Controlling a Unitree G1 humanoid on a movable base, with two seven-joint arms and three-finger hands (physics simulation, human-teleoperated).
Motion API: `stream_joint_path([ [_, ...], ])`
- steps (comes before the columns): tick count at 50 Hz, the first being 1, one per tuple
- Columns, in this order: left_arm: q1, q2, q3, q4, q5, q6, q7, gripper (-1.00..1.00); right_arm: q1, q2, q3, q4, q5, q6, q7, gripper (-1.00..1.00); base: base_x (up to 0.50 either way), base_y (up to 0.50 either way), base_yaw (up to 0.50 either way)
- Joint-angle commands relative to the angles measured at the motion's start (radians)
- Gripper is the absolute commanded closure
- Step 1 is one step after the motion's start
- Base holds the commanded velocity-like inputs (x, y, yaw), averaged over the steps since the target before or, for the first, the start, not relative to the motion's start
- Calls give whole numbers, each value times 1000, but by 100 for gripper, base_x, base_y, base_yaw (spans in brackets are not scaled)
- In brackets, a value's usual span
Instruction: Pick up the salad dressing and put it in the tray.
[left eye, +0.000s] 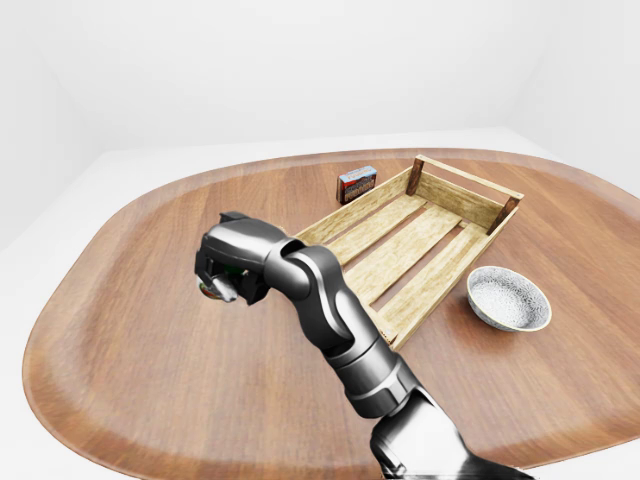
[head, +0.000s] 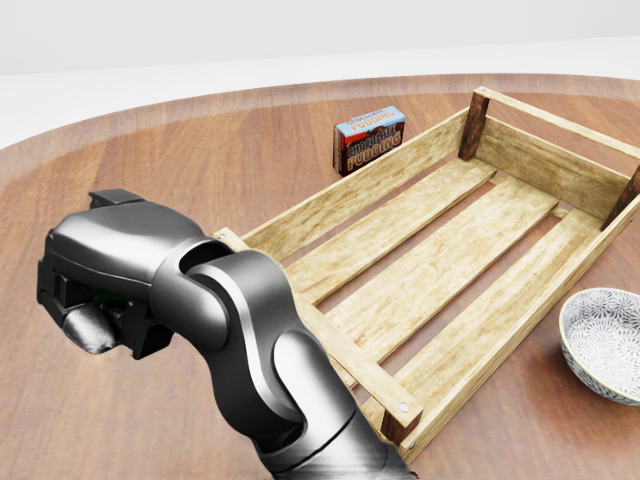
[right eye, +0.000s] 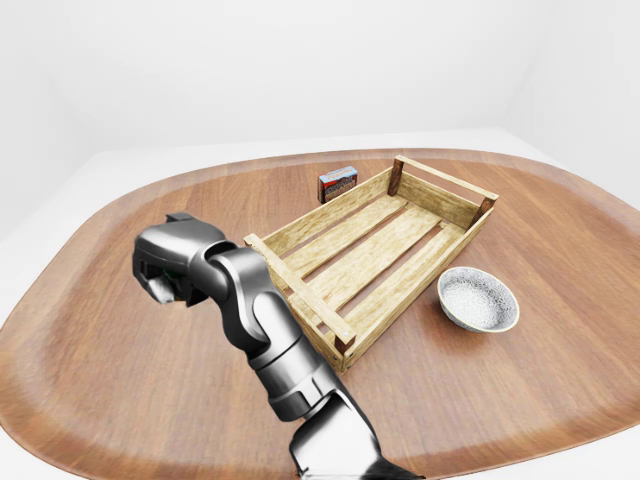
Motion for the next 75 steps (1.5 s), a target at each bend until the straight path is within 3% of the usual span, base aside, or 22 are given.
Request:
stream_joint_path([
  [1,-1,1,-1,-2,1,0,0,-100,-404,0,-175,-28,49,0,0,100,0,0,0],
  [5,-2,3,2,-3,-4,0,3,-100,-532,-2,-200,10,132,0,0,100,0,0,0],
  [15,-1,4,1,-8,-4,0,5,-100,-613,-268,-263,50,194,0,0,100,0,0,0],
  [24,-2,10,6,-4,-5,0,5,-100,-458,-503,-328,50,225,0,0,100,0,0,0],
  [34,-3,12,3,-5,-4,0,7,-100,-358,-669,-397,85,282,0,0,100,0,0,0],
  [40,-4,9,1,-11,-4,0,9,-100,-342,-702,-422,220,351,0,0,100,0,0,0],
  [49,-2,3,-3,-12,2,0,7,-100,-489,-726,-408,728,439,0,0,100,0,0,0],
  [53,-1,9,10,2,2,0,-2,-100,-519,-696,-415,969,490,0,-90,100,0,0,0],
  [63,3,0,10,19,23,0,-20,-100,-509,-677,-374,1101,439,0,-188,100,0,0,0],
  [75,6,-4,14,29,35,0,-34,-100,-531,-697,-382,1111,394,0,-188,100,0,0,0],
])
